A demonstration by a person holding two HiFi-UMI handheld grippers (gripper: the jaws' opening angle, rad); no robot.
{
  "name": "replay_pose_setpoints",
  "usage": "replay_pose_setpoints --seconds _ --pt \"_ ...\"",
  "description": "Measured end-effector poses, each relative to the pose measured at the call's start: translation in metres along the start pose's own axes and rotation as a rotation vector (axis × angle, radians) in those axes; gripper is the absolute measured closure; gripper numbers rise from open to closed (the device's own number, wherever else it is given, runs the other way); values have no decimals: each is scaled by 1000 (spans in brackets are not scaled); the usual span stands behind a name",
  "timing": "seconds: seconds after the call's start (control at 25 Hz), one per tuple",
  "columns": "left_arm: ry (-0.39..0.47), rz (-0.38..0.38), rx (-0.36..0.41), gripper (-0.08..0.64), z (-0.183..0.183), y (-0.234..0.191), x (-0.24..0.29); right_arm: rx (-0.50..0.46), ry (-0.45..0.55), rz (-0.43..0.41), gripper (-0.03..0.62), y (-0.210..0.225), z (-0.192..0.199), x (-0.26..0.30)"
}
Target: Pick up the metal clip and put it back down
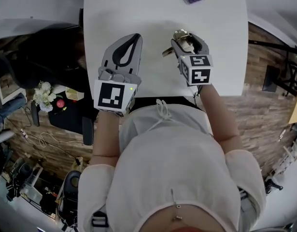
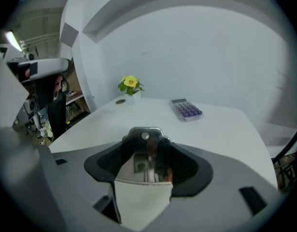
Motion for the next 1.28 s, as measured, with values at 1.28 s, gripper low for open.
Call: replay_pose_setpoints --seconds 1.28 --pt "46 -30 30 541 3 -11 9 20 -102 41 232 2 24 19"
Point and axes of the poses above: the fingertips, and each gripper's own axes: x forward along the fingers, y to its right, z out of its underside, the point moved 2 cm from there along -x, backward along the fingers, and after that the axes turned 9 degrees about -z, right-handed, at the moved point
